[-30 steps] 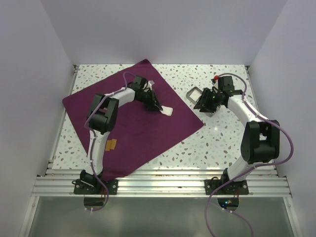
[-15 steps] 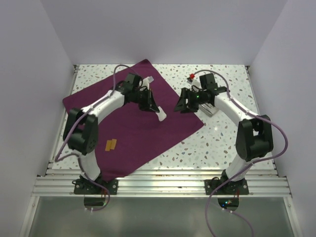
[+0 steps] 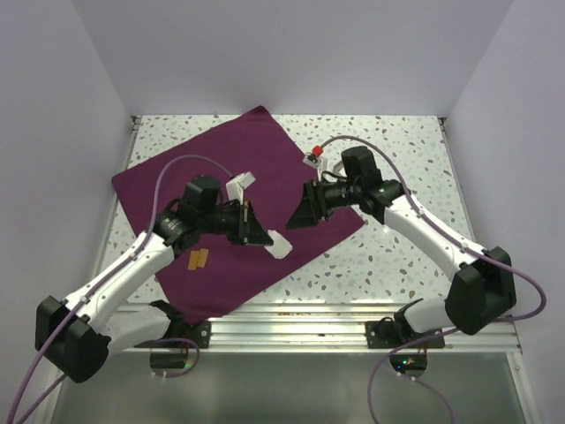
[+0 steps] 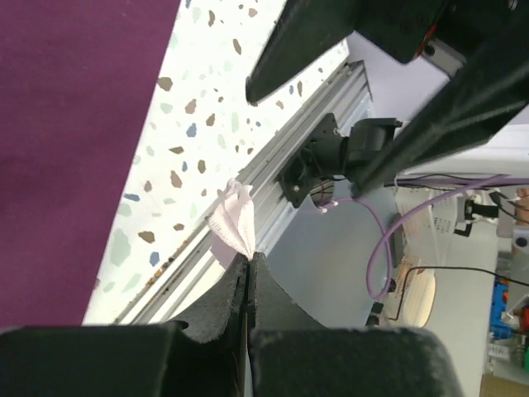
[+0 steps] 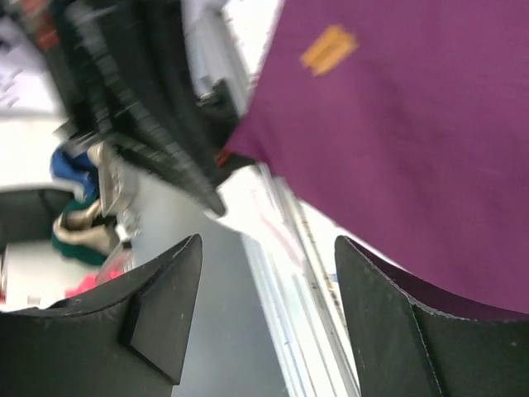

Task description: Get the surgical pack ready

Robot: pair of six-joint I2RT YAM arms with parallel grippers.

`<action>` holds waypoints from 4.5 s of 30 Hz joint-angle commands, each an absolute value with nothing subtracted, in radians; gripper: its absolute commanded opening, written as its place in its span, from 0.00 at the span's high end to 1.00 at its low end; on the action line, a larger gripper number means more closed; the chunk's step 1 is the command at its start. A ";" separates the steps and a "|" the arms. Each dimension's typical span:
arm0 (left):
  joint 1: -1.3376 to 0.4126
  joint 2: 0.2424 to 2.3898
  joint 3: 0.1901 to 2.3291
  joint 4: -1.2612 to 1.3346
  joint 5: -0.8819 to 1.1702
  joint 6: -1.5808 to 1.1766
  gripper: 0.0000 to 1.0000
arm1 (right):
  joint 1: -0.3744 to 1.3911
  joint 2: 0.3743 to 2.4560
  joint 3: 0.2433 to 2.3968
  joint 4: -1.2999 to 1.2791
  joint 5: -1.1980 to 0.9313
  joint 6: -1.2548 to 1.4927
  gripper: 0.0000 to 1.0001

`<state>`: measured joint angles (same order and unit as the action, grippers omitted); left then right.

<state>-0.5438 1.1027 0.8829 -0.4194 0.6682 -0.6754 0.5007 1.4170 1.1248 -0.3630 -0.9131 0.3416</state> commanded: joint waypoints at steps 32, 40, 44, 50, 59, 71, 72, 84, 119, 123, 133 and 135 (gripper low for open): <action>-0.554 0.950 0.870 -0.253 0.937 -0.764 0.92 | 0.669 1.394 1.063 -0.268 -1.183 0.322 0.88; -0.529 1.009 0.977 -0.518 0.634 -0.654 0.39 | 0.660 1.479 1.089 -0.307 -1.045 0.328 1.00; -0.433 1.028 1.060 -0.685 0.352 -0.626 0.33 | 0.585 1.508 1.088 -0.221 -0.937 0.455 1.00; -0.396 1.091 1.069 -0.776 0.209 -0.600 0.32 | 0.307 1.581 1.069 -0.045 -0.723 0.743 1.00; -0.394 1.153 1.012 -0.716 0.232 -0.585 0.32 | 0.005 1.847 1.187 0.143 -0.597 0.890 1.00; -0.362 1.264 1.065 -0.738 0.222 -0.494 0.32 | -0.052 1.997 1.247 0.124 -0.460 0.879 1.00; -0.359 1.272 1.069 -0.739 0.225 -0.489 0.32 | -0.057 1.999 1.240 0.123 -0.450 0.876 1.00; -0.334 1.328 1.088 -0.762 0.215 -0.469 0.32 | -0.075 2.020 1.201 0.023 -0.384 0.836 1.00; -0.413 1.445 1.003 -1.006 -0.379 -0.750 0.45 | 0.459 1.404 1.183 -0.597 -0.333 0.394 0.44; -0.400 1.468 0.977 -1.003 -0.420 -0.761 0.47 | 0.459 1.373 1.095 -0.594 -0.374 0.370 0.45; -0.390 1.505 0.911 -0.953 -0.411 -0.739 0.58 | 0.459 1.371 1.071 -0.571 -0.416 0.353 0.45; -0.387 1.528 0.913 -0.953 -0.420 -0.739 0.60 | 0.459 1.373 1.065 -0.558 -0.423 0.360 0.46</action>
<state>-0.3931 1.5070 0.9173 -0.9764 -0.3763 -0.7227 0.4580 1.4036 1.0657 -0.5838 -0.3904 0.3771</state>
